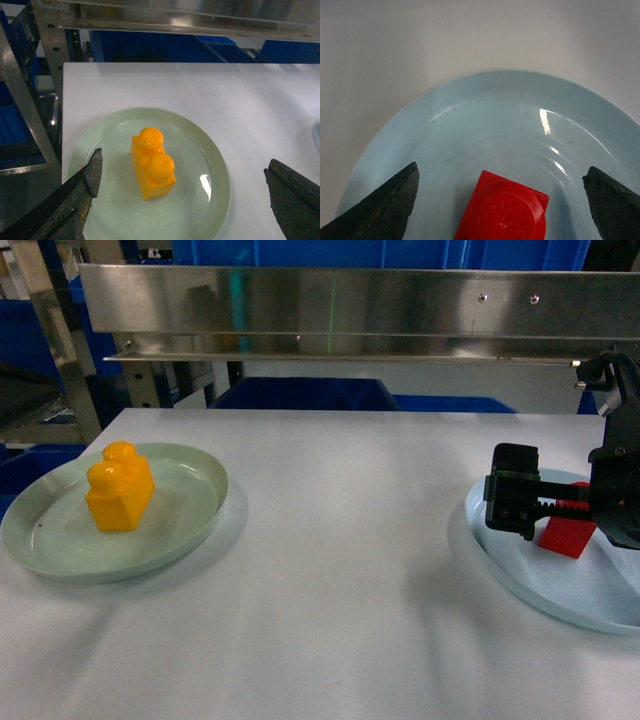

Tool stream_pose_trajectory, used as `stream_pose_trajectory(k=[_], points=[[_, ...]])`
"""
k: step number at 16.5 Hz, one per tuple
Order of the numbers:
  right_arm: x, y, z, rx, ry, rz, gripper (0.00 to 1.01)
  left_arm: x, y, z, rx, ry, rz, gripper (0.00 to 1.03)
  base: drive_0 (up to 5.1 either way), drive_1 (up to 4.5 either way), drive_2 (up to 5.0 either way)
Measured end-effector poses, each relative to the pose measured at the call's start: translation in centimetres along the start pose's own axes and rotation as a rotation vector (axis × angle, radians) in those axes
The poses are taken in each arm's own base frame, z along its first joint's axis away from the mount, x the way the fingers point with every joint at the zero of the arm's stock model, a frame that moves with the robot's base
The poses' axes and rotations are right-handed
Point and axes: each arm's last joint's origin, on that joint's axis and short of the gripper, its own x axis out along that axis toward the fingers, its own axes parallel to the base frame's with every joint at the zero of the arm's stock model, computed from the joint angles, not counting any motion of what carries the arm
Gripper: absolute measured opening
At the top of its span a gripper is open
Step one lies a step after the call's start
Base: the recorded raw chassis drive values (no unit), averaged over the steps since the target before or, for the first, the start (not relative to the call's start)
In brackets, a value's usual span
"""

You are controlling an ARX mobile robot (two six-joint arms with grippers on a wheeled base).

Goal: Sort and place red and yellow blocks in left bins

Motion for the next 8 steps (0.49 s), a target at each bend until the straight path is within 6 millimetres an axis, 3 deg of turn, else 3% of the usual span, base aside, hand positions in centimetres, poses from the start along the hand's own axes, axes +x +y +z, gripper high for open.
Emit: stream_pose_trajectory(k=[7, 8], points=[[2.4, -0.2, -1.2, 0.021, -0.001, -0.044, 0.98, -0.1, 0.1, 0.0, -0.003, 0.003, -0.031, 0.98, 0.0, 0.0, 0.0], [2.5, -0.2, -1.2, 0.019, -0.005, -0.05, 0.94, -0.1, 0.1, 0.0, -0.004, 0.004, -0.035, 0.98, 0.0, 0.0, 0.0]])
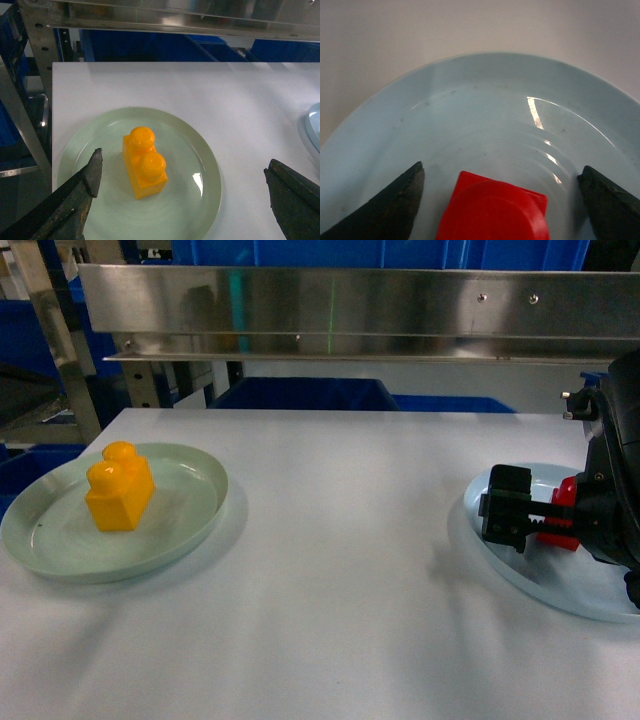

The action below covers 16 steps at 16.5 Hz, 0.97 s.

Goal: Sort and place red and yellow blocks in left bins

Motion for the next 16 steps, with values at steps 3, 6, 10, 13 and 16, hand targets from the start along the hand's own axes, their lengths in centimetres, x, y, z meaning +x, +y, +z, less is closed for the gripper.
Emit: stream_pose_trajectory(k=[3, 6, 10, 13, 16], points=[[0.1, 0.0, 0.0, -0.01, -0.014, 0.001, 0.63, -0.1, 0.3, 0.0, -0.005, 0.002, 0.003, 0.98, 0.0, 0.0, 0.0], [0.0, -0.1, -0.3, -0.043, -0.04, 0.011, 0.33, 0.0, 0.4, -0.3, -0.008, 0.008, 0.007, 0.98, 0.0, 0.0, 0.0], [-4.3, -1.9, 1.3, -0.118, -0.193, 0.077, 0.29, -0.1, 0.5, -1.0, -0.009, 0.006, 0.038, 0.98, 0.0, 0.0, 0.0], [-10.1, -5.5, 2.6, -0.161, -0.307, 0.124, 0.29, -1.1, 0.4, -2.1, -0.002, -0.018, 0.099, 0.98, 0.0, 0.0, 0.0], [-17.0, -10.0, 2.4, -0.132, -0.411, 0.161, 0.29, -1.5, 0.4, -3.3, -0.005, -0.011, 0.138, 0.98, 0.0, 0.0, 0.0]])
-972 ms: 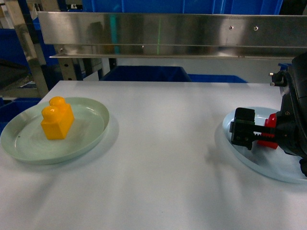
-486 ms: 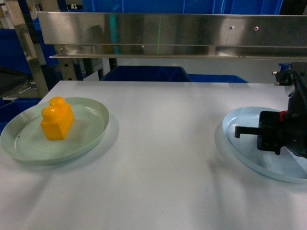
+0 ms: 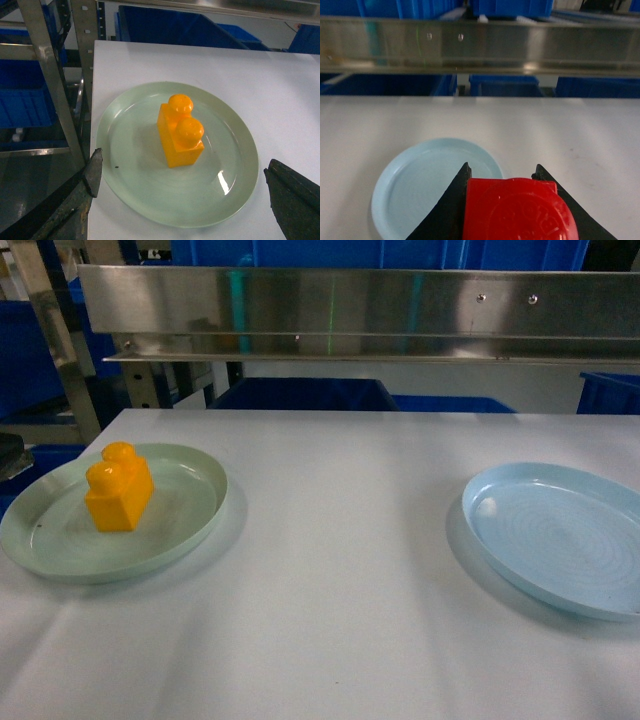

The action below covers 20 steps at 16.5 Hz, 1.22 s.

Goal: Sort and place red and yellow blocks in left bins

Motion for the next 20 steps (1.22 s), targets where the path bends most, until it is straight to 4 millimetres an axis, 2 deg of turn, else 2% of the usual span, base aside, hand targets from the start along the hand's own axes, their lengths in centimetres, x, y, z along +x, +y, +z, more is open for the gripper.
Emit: stream_pose_trajectory(k=[2, 4, 5, 7, 9, 14, 16, 20], points=[[-4.6, -1.9, 1.2, 0.024, -0.118, -0.015, 0.29, -0.3, -0.1, -0.9, 0.0, 0.01, 0.011, 0.98, 0.0, 0.0, 0.0], [-7.3, -1.8, 1.3, 0.026, -0.184, -0.004, 0.29, -0.4, -0.7, -1.2, 0.02, -0.004, 0.014, 0.98, 0.0, 0.0, 0.0], [-7.6, -1.3, 1.2, 0.023, -0.2, 0.03, 0.29, -0.4, -0.9, -1.1, 0.037, -0.021, 0.019, 0.98, 0.0, 0.0, 0.0], [-7.0, -0.9, 0.5, 0.031, -0.159, 0.036, 0.29, -0.4, -1.0, -0.5, 0.093, -0.076, 0.059, 0.98, 0.0, 0.0, 0.0], [-6.7, -0.7, -0.1, 0.038, -0.131, 0.042, 0.29, -0.5, -1.0, 0.5, 0.21, -0.173, 0.141, 0.98, 0.0, 0.0, 0.0], [-6.5, -0.6, -0.6, 0.048, -0.111, 0.046, 0.29, 0.2, -1.7, 0.8, 0.412, -0.199, 0.161, 0.98, 0.0, 0.0, 0.0], [-6.4, -0.6, -0.7, 0.059, -0.106, 0.045, 0.29, 0.4, -1.7, 0.1, 0.399, -0.124, 0.144, 0.98, 0.0, 0.0, 0.0], [-6.4, -0.6, -0.7, 0.064, -0.103, 0.045, 0.29, 0.4, -1.3, -0.1, 0.354, -0.073, 0.129, 0.98, 0.0, 0.0, 0.0]])
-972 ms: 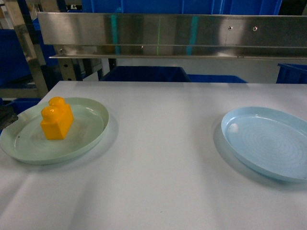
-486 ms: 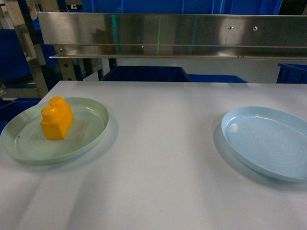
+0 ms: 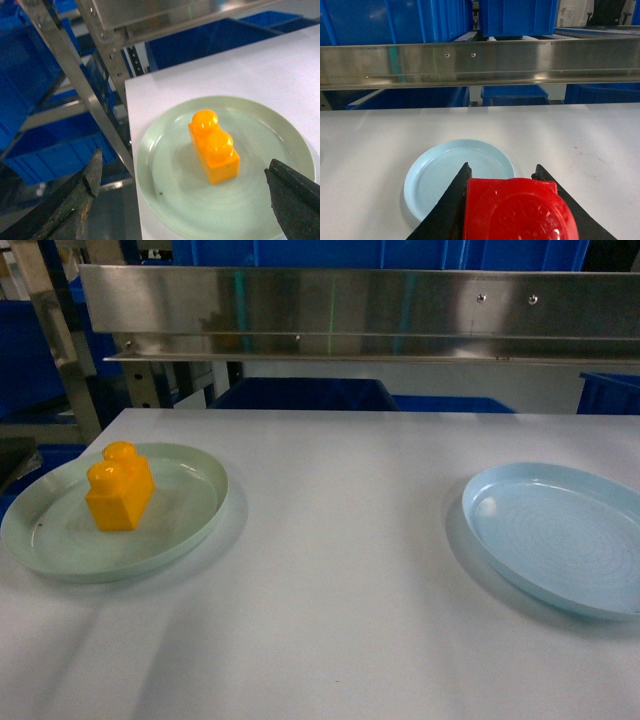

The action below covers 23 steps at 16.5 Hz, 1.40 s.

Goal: Sort and place red and yellow blocks in left bins

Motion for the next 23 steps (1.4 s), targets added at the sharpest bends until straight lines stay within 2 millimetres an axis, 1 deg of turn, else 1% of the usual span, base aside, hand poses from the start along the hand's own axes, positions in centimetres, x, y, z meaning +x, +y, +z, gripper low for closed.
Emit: stream_pose_trajectory(k=[3, 7, 11, 13, 14, 15, 16, 17, 18, 19, 20, 21, 22, 23], points=[[0.1, 0.0, 0.0, 0.0, 0.0, 0.0, 0.29, 0.1, 0.3, -0.2, -0.063, 0.04, -0.006, 0.98, 0.0, 0.0, 0.0], [-0.1, 0.1, -0.2, -0.001, 0.009, 0.01, 0.29, 0.0, 0.6, -0.3, -0.143, 0.044, -0.002, 0.98, 0.0, 0.0, 0.0], [-0.1, 0.1, -0.2, -0.001, 0.005, 0.012, 0.29, -0.4, 0.8, -0.2, -0.176, 0.059, -0.008, 0.98, 0.0, 0.0, 0.0], [-0.1, 0.1, -0.2, -0.001, 0.006, 0.012, 0.29, -1.0, 1.1, 0.4, -0.216, 0.059, -0.004, 0.98, 0.0, 0.0, 0.0], [-0.1, 0.1, -0.2, -0.001, 0.006, 0.012, 0.29, -0.8, 1.2, 1.2, -0.262, 0.074, 0.003, 0.98, 0.0, 0.0, 0.0], [-0.1, 0.1, -0.2, -0.001, 0.006, 0.012, 0.29, 0.2, 0.7, 2.6, -0.289, 0.069, 0.015, 0.98, 0.0, 0.0, 0.0], [-0.1, 0.1, -0.2, -0.001, 0.006, 0.012, 0.29, 1.1, 0.0, 3.6, -0.296, 0.068, 0.003, 0.98, 0.0, 0.0, 0.0], [-0.1, 0.1, -0.2, -0.002, 0.006, 0.012, 0.29, 1.9, -0.6, 4.2, -0.295, 0.078, -0.005, 0.98, 0.0, 0.0, 0.0], [-0.1, 0.1, -0.2, -0.001, 0.006, 0.012, 0.29, 3.4, -1.6, 4.7, -0.307, 0.122, -0.014, 0.98, 0.0, 0.0, 0.0], [-0.1, 0.1, -0.2, -0.001, 0.006, 0.012, 0.29, 5.3, -2.5, 4.4, -0.299, 0.157, 0.025, 0.98, 0.0, 0.0, 0.0], [-0.1, 0.1, -0.2, -0.001, 0.006, 0.012, 0.29, 7.2, -3.2, 2.7, -0.311, 0.259, 0.074, 0.98, 0.0, 0.0, 0.0], [-0.1, 0.1, -0.2, -0.001, 0.006, 0.012, 0.29, 8.1, -3.7, 1.0, -0.309, 0.345, 0.111, 0.98, 0.0, 0.0, 0.0], [-0.1, 0.1, -0.2, -0.001, 0.006, 0.012, 0.29, 8.8, -4.1, -0.1, -0.308, 0.375, 0.135, 0.98, 0.0, 0.0, 0.0], [-0.1, 0.1, -0.2, -0.001, 0.006, 0.012, 0.29, 9.2, -4.3, -0.4, -0.318, 0.4, 0.131, 0.98, 0.0, 0.0, 0.0]])
